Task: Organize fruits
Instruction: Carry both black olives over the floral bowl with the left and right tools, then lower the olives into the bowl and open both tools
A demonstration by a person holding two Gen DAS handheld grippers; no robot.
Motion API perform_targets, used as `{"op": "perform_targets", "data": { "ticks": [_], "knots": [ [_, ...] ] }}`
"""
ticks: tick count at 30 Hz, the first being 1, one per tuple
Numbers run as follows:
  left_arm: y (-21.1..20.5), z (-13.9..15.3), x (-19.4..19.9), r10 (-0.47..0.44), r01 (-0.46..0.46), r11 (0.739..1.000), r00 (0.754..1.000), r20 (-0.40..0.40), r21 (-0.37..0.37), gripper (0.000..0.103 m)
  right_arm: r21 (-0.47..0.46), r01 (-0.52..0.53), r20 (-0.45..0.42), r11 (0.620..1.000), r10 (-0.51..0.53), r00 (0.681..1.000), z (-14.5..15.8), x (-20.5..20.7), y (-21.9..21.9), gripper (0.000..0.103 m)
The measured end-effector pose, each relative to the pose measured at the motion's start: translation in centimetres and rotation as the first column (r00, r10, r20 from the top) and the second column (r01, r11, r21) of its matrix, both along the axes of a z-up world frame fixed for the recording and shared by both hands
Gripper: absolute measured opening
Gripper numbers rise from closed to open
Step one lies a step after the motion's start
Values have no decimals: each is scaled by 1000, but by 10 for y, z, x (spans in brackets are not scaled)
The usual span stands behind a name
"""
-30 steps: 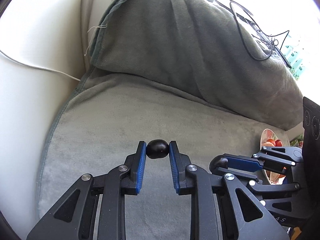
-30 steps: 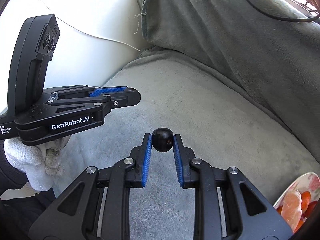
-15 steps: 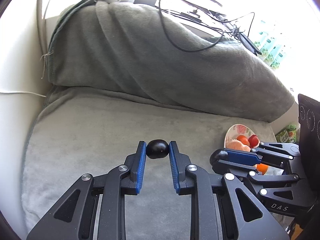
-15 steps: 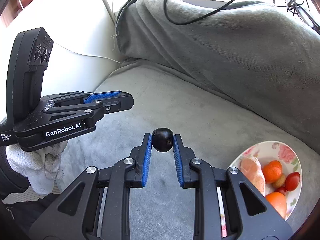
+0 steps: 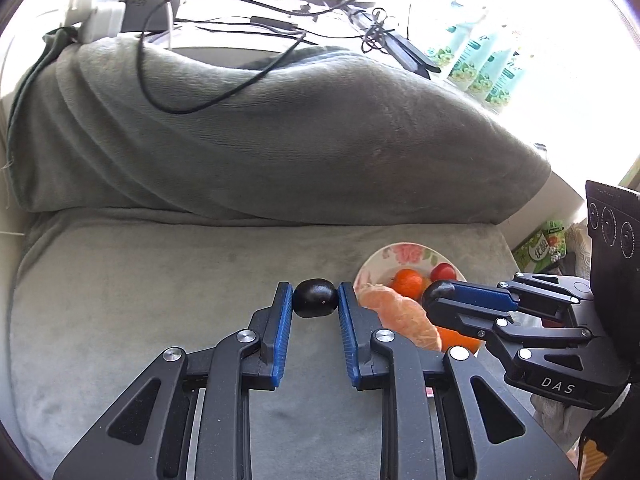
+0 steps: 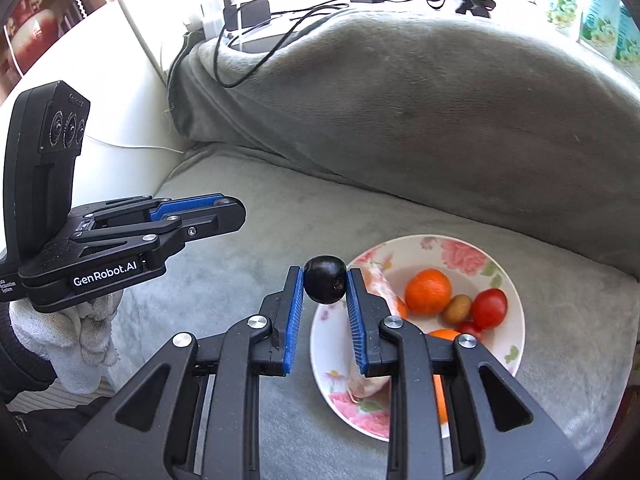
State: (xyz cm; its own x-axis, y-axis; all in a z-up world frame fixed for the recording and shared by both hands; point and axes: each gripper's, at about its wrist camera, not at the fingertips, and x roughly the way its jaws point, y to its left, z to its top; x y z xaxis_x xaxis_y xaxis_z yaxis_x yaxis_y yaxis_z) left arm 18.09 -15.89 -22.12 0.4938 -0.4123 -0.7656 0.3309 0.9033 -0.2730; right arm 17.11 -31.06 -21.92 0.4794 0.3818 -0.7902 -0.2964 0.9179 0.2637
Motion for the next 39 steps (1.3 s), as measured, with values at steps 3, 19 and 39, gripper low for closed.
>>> {"op": "perform_targets", "data": {
  "ticks": [3,19,39],
  "knots": [
    [-18,1,0,-32,32,999,999,0,-2,21,-4,36,-4,999,-36,999,0,-2,-15,23],
    [-69,-10,-12,-125,125,992,991,-37,-10,21,-9,128,-25,992,-128,991,-19,2,-76,23],
    [-108,-14,-17,-192,192,981,980,-57,-17,21,-4,123,-40,992,-124,992,-26,15,-80,23]
  ]
}}
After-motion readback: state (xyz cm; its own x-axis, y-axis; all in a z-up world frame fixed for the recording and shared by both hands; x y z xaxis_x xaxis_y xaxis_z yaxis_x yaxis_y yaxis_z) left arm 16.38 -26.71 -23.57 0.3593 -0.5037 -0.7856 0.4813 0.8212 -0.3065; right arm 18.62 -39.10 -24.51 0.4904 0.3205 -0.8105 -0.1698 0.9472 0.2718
